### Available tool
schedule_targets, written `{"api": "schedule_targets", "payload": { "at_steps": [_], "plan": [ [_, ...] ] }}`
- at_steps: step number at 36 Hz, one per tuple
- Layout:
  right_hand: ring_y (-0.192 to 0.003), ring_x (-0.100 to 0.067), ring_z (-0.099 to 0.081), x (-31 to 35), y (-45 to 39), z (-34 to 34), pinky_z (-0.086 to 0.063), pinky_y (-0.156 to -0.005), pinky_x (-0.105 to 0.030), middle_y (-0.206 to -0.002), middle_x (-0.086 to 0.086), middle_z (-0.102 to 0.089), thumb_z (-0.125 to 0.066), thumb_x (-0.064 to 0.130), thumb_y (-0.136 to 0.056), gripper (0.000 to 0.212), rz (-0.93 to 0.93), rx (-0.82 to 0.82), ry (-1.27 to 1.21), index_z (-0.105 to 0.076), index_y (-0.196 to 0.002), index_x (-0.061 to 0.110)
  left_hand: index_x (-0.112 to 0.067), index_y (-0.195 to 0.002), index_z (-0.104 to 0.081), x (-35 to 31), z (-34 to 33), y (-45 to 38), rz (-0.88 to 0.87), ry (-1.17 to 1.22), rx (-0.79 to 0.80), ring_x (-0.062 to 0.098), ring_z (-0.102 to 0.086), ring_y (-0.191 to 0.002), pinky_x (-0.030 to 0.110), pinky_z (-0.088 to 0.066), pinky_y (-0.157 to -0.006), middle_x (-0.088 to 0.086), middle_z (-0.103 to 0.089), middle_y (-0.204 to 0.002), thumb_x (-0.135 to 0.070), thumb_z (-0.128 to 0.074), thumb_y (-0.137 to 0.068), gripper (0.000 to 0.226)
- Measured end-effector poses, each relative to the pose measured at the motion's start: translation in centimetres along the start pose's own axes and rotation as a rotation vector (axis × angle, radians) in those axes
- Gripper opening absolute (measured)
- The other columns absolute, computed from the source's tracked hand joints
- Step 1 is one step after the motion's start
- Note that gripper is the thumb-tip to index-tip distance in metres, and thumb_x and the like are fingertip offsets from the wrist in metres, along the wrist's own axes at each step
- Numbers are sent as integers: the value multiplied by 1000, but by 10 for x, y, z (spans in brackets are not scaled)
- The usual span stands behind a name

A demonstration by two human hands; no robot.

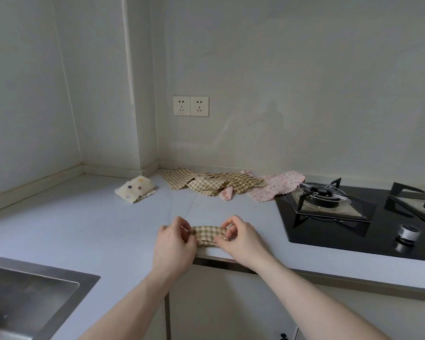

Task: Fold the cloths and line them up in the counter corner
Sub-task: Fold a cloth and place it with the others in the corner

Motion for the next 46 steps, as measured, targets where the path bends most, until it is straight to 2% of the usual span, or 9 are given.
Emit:
{"api": "schedule_targets", "payload": {
  "at_steps": [5,10,16,20,24,28,34,39,46],
  "plan": [
    [-95,-11,-53,-1,0,1,-43,-84,-27,-80,8,-59,-72,43,-83,39,9,13,64,-59,-119,35,-26,-99,-52,-3,0,0,51,41,-45,16,-47,-98,38,-46,-77,-10,-61,-76,-31,-60,-93,11],
    [-99,-13,-49,-1,5,6,-36,-81,-23,-93,13,-58,-71,45,-84,28,38,-28,174,-67,-108,32,-22,-117,-49,-6,-6,4,-13,-88,-69,21,-48,-105,34,-41,-89,-7,-60,-106,-32,-66,-86,37],
    [-106,-8,-51,5,7,6,-36,-83,-24,-102,18,-57,-74,43,-80,25,17,7,117,-59,-97,33,-29,-144,-34,-4,-7,6,31,-241,63,17,-35,-136,34,-27,-112,-10,-50,-143,-47,-44,-95,53],
    [-99,-1,-57,5,8,10,-45,-80,-26,-98,16,-63,-76,40,-76,28,-12,34,44,-53,-92,37,-34,-139,-38,-6,-3,2,18,-197,91,13,-40,-128,30,-29,-108,-15,-50,-136,-41,-49,-93,48],
    [-92,5,-60,2,8,15,-46,-68,-12,-94,17,-66,-81,25,-77,33,-36,103,-97,-56,-97,31,-38,-122,-49,-4,-5,-1,19,-39,71,2,-47,-111,30,-37,-103,-26,-53,-115,-31,-56,-82,41],
    [-80,7,-63,-1,5,11,-44,-54,-3,-89,16,-70,-79,9,-79,30,-100,187,-239,-64,-96,28,-33,-93,-60,2,-6,2,153,206,70,9,-62,-88,39,-55,-76,-17,-60,-94,-22,-64,-76,20],
    [-80,-6,-67,-5,-5,15,-46,-64,-8,-81,8,-73,-81,5,-78,19,-264,217,-315,-69,-86,17,-15,-91,-65,-8,-1,-11,476,472,187,12,-62,-69,27,-52,-62,-3,-66,-76,-7,-68,-88,9],
    [-82,-19,-73,41,-2,37,-53,-68,-17,-84,-6,-76,-76,-6,-82,13,-431,310,-456,-67,-88,1,-3,-102,-65,-35,42,-33,685,516,338,6,-70,-77,16,-52,-67,3,-74,-90,-6,-68,-92,11],
    [-92,-13,-74,150,-2,143,-53,-83,-28,-96,1,-78,-77,19,-87,19,-541,422,-523,-69,-104,16,-6,-100,-66,-135,143,-60,685,559,407,20,-72,-82,30,-58,-77,7,-75,-95,-19,-70,-94,14]
  ]
}}
Point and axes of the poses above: each hand's wrist, its own y-axis away from the middle knuckle, its own z-axis out of the back of the hand, x = y × z, the point moved 2 cm from there along -y, towards the middle knuckle
